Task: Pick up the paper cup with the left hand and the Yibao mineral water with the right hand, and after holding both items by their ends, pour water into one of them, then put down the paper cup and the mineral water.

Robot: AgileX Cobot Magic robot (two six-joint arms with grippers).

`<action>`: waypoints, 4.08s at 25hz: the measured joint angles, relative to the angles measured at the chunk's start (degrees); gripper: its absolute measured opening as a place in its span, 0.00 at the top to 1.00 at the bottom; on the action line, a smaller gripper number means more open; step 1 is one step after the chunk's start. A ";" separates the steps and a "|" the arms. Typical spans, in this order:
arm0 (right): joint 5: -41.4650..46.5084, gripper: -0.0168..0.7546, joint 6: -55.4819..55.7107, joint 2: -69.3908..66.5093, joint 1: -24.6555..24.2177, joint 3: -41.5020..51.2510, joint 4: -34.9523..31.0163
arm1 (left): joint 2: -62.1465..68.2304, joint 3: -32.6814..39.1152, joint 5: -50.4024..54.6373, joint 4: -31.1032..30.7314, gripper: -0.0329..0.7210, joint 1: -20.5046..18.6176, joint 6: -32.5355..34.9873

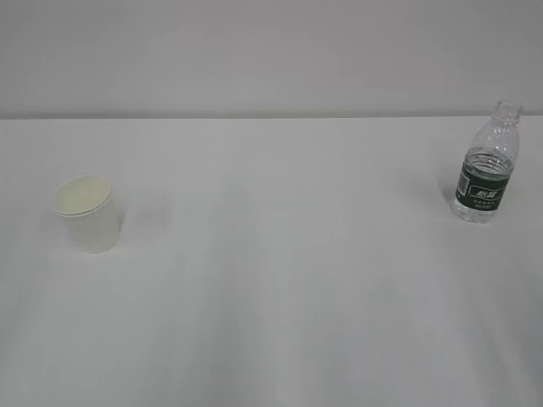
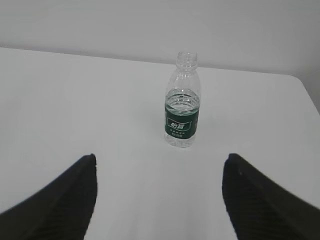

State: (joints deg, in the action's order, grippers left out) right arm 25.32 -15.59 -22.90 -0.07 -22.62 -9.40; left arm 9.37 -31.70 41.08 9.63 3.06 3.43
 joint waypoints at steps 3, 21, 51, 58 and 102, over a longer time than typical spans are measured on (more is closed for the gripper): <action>-0.71 0.21 0.00 -1.30 0.00 0.00 -0.17 | 0.00 0.00 0.00 0.00 0.21 0.00 0.00; -8.87 0.21 -0.22 -7.57 0.00 2.09 -1.88 | 0.00 0.00 0.00 -0.10 0.22 0.00 0.12; -21.66 0.21 -5.31 -20.68 9.06 3.83 -2.07 | 0.00 0.12 -0.15 -0.10 0.22 0.00 0.12; -28.09 0.21 -5.31 -25.95 9.29 3.83 -2.17 | 0.00 0.12 -0.15 -0.12 0.22 0.00 0.12; -86.07 0.21 14.61 -53.31 9.29 22.85 5.32 | 0.68 1.11 -2.22 -1.59 0.22 0.00 0.82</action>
State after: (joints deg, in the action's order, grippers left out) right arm -60.75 -0.98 -76.22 9.21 0.23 -4.08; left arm 10.06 -30.59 38.86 8.03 3.06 4.25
